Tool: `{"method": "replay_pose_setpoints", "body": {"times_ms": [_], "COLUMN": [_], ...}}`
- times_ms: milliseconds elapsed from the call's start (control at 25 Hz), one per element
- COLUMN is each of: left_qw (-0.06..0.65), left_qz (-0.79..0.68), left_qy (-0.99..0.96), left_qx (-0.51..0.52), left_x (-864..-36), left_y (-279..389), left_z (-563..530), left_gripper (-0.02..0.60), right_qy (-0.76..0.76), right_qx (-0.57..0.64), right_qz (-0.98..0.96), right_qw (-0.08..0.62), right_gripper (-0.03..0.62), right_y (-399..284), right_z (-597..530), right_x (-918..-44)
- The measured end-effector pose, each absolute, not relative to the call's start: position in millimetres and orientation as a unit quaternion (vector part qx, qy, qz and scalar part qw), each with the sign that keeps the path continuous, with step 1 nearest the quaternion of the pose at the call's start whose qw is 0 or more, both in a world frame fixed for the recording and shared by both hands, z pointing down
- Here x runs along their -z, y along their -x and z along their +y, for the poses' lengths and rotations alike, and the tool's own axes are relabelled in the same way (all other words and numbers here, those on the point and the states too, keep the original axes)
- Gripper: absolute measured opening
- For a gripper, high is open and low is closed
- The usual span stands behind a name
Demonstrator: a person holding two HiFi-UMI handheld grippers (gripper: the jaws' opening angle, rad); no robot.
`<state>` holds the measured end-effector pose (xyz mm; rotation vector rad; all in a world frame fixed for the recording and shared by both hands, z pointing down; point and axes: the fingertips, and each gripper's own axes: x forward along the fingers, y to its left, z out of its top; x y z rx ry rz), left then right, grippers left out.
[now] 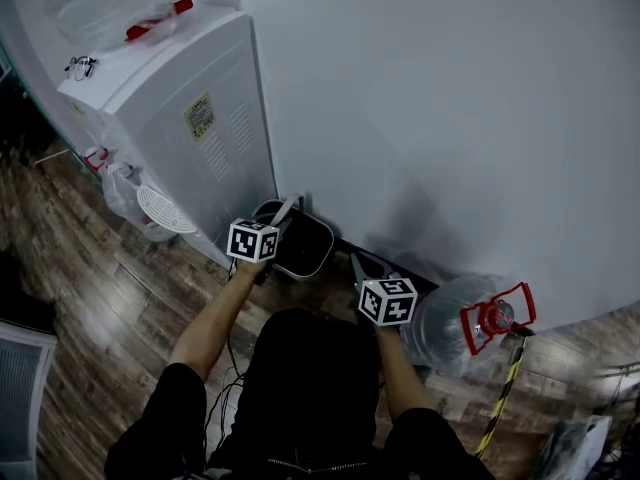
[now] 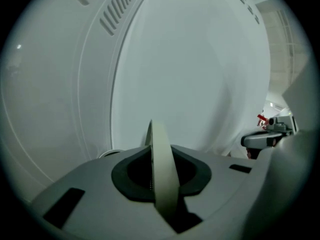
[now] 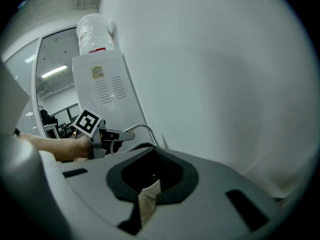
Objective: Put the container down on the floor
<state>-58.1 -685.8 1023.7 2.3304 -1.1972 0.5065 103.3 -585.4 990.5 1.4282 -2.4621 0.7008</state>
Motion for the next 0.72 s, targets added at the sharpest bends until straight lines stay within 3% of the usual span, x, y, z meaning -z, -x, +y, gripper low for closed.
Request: {"method": "replay_pose_setpoints", "body": {"times_ms": [720], "left_qw": [0.240], "left_qz": [-0.449], "left_qy": [-0.839], "left_qx": [-0.193], "left_x": [-1096], "left_y": [73], "left_z": [-666], "left_gripper": [0.069], "right_qy": [-0.470], "right_qx": [-0.237], "right_qz": [-0.842], "right_qw": [0.124], "right_gripper": [0.011], "right_y": [-94], "right_z": [-579], "right_x": [-1003]}}
